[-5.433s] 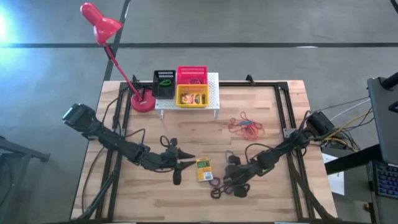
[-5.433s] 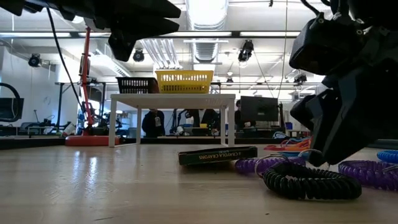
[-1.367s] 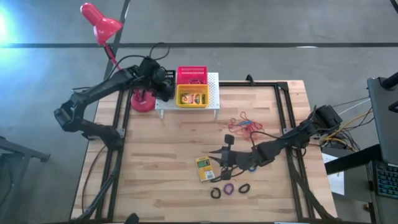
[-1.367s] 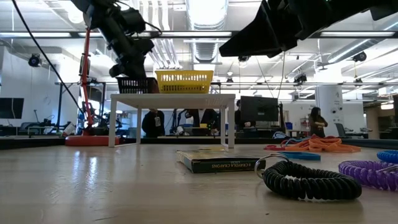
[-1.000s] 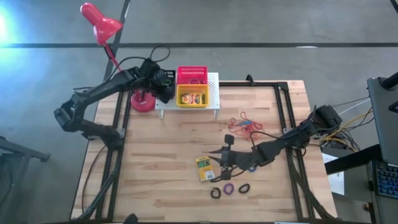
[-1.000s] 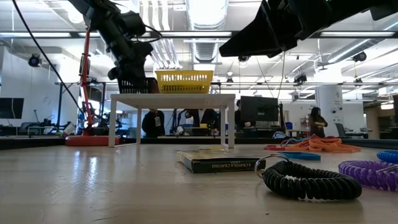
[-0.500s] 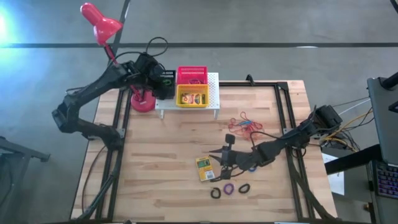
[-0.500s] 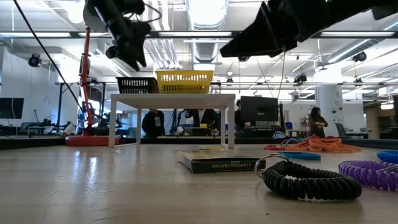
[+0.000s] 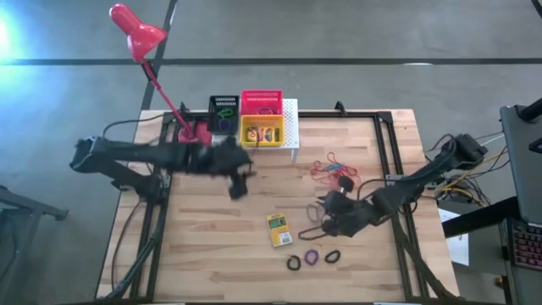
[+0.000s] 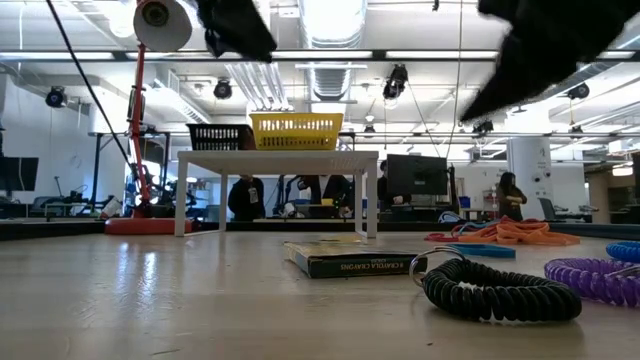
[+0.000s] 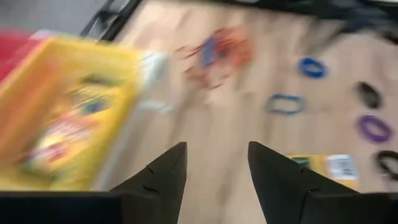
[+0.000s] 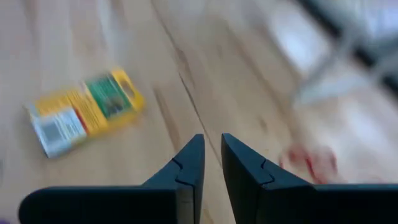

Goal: Pick & Place Office Desk Supplies
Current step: Put the yellow crayon box into the yellow bin on the shelf

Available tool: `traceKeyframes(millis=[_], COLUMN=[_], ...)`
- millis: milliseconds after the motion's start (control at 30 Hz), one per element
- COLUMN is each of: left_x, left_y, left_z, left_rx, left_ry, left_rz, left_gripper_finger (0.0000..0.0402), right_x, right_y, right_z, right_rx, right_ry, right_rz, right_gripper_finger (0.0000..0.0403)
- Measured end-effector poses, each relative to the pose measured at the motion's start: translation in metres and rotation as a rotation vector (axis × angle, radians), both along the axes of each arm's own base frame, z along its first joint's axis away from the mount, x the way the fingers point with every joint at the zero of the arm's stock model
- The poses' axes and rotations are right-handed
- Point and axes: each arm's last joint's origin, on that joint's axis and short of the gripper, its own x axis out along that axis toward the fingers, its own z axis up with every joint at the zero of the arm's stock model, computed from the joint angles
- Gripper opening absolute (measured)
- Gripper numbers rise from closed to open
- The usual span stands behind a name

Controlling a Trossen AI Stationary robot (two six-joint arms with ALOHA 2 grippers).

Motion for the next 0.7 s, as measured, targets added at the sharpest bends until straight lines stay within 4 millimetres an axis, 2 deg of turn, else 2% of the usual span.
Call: traceKeyframes(millis=[133, 267, 433, 567, 700], left_x=[0.003, -0.001, -0.011, -0.019, -0.024], left_y=[-0.043, -0.067, -0.072, -0.069, -0.068], left_z=[-0.024, -0.051, -0.084, -0.104, -0.115], left_rx=[0.029, 0.022, -0.054, -0.116, -0.169], left_ry=[-0.104, -0.211, -0.266, -0.222, -0.199], left_rz=[-0.136, -0.227, -0.208, -0.159, -0.116], left_gripper_finger=[0.0173, 0.0173, 0.0173, 0.0173, 0.0173], right_x=[-0.011, -0.014, -0.012, -0.001, 0.015], right_y=[-0.005, -0.006, -0.009, -0.017, -0.031], right_z=[-0.015, -0.034, -0.051, -0.054, -0.053], right_rx=[0.076, 0.135, 0.208, 0.302, 0.379], right_ry=[0.056, 0.060, -0.036, -0.096, -0.116], right_rz=[-0.063, -0.062, -0.058, -0.001, 0.066], right_gripper_finger=[0.0060, 0.0085, 0.0118, 0.0140, 0.0156])
